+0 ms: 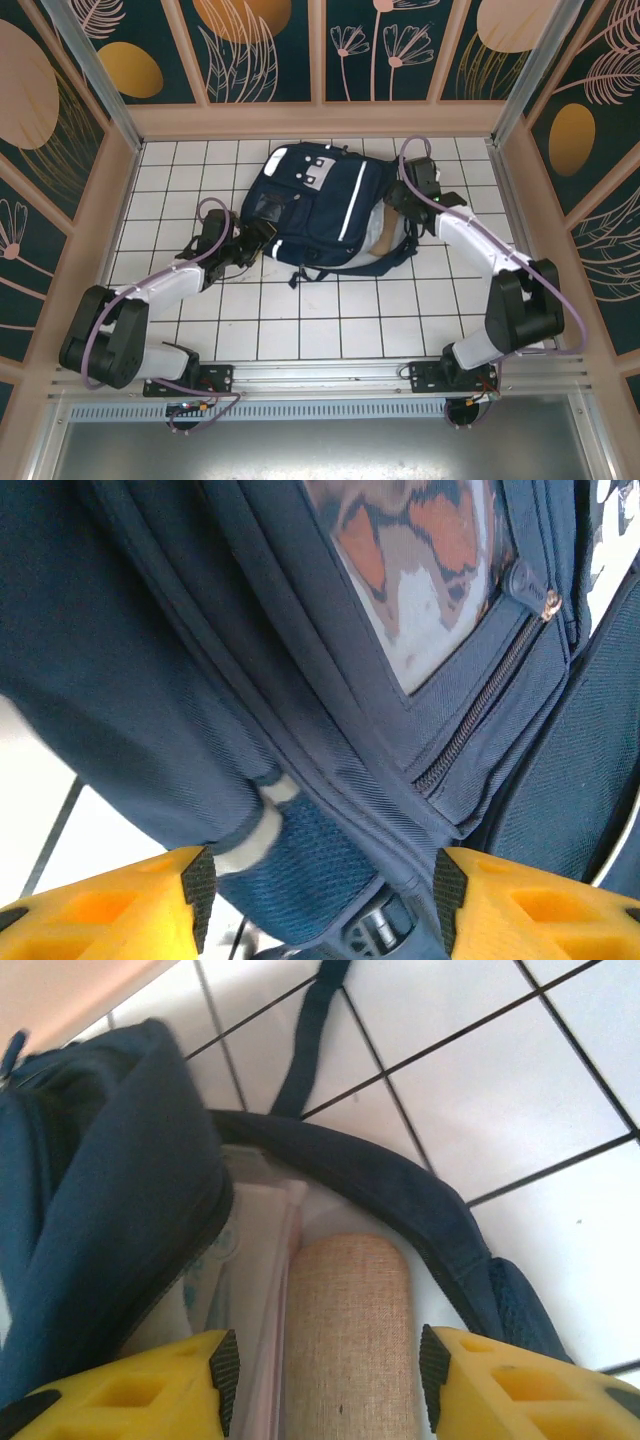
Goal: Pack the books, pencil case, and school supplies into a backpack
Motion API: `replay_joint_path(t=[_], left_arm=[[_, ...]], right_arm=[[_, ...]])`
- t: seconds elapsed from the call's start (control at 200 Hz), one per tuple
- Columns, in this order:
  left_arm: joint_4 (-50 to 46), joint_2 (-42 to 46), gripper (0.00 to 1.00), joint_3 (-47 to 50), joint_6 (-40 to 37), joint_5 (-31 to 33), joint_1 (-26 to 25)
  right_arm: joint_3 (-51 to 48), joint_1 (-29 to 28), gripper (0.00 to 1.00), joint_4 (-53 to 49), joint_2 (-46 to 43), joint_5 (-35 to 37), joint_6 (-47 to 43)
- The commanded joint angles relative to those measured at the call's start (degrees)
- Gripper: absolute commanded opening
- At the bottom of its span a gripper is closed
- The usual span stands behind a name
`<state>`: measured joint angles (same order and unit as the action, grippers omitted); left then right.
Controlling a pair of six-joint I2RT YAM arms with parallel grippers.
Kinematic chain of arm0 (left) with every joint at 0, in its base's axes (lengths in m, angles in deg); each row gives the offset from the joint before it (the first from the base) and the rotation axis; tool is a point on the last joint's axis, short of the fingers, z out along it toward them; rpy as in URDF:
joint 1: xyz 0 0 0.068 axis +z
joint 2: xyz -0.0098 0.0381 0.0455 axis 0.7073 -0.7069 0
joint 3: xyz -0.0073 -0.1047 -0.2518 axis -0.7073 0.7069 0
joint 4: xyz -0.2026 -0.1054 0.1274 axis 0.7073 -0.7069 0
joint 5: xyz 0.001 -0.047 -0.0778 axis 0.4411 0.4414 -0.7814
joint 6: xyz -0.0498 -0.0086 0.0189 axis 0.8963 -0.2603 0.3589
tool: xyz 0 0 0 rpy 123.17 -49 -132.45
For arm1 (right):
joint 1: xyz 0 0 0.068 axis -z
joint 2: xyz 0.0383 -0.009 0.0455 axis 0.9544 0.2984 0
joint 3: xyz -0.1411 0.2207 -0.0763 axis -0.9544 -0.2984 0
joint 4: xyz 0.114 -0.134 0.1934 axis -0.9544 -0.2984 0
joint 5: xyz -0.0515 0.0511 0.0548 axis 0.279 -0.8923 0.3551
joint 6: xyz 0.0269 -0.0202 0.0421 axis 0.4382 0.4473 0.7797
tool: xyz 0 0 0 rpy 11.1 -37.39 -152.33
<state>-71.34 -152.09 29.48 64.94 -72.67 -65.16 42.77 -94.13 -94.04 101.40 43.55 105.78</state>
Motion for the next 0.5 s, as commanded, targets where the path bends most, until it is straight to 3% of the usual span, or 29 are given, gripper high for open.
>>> replay_joint_path(t=[0.0,0.265,0.495], left_arm=[[4.4,-2.9,0.60,0.4,2.8,-2.2,0.3],[-0.9,0.6,0.60,2.1,2.0,1.7,0.2],[-0.9,-4.0,0.55,1.0,-1.8,1.4,0.3]], right_arm=[[-3.2,-3.5,0.57,-3.9,-3.2,4.8,5.2],[-7.6,-3.7,0.62,-9.8,-9.7,10.7,9.6],[-12.7,-8.9,0.61,-5.4,-14.3,4.4,11.3]])
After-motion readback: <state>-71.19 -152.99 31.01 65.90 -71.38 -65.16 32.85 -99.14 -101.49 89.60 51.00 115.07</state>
